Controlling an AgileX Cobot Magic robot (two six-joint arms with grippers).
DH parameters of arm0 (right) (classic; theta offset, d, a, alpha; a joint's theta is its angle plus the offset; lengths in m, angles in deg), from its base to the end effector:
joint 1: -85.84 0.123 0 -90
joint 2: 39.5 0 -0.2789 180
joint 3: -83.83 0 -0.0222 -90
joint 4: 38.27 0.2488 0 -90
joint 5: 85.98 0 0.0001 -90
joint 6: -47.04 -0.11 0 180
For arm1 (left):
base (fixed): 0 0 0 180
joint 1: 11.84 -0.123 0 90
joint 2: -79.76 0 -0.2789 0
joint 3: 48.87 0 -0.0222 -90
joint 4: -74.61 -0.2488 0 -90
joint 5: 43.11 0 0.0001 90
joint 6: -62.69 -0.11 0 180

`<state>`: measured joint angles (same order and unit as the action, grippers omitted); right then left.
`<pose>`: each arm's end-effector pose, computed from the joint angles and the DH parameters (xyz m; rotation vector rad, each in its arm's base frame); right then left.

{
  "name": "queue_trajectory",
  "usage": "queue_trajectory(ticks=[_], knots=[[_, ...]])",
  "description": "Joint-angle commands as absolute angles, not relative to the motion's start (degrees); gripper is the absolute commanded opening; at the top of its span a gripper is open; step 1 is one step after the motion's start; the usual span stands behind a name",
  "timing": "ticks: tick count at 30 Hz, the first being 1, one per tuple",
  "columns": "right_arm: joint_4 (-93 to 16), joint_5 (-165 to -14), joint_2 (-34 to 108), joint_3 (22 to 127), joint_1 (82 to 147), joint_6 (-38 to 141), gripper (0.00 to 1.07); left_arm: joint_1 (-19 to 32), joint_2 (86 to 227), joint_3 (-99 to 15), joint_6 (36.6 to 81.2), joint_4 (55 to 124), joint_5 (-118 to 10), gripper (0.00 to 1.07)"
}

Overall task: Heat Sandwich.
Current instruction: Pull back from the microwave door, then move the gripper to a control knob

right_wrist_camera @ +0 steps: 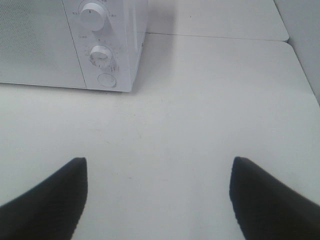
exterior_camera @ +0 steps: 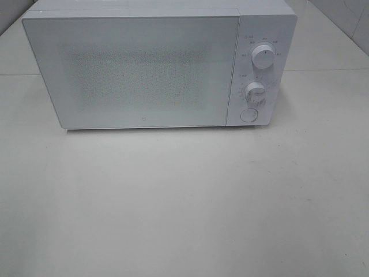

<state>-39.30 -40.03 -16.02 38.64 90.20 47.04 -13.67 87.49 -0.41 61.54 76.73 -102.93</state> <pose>0.0677 0.0037 0.2994 -0.0803 1.9989 0.0279 0.0169 -0.0030 0.2691 -0.0106 2.0242 -0.0112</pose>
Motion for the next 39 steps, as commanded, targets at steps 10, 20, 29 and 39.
queue_trajectory(ticks=[10, 20, 29, 39], knots=[[-39.2, -51.7, -5.2, 38.9, 89.9, 46.5, 0.76, -14.0, 85.9, -0.2, 61.5, 76.8, -102.4, 0.98], [-39.1, -60.4, 2.3, 38.9, 89.9, 46.5, 0.76, -14.0, 85.9, -0.2, 61.5, 76.8, -102.4, 0.98], [-39.0, -69.0, 9.4, 38.8, 89.9, 46.5, 0.76, -14.0, 85.9, -0.2, 61.5, 76.8, -102.4, 0.98], [-39.0, -90.2, 15.6, 32.6, 89.9, 46.5, 0.76, -14.0, 85.9, -0.2, 61.5, 76.8, -102.4, 0.98]])
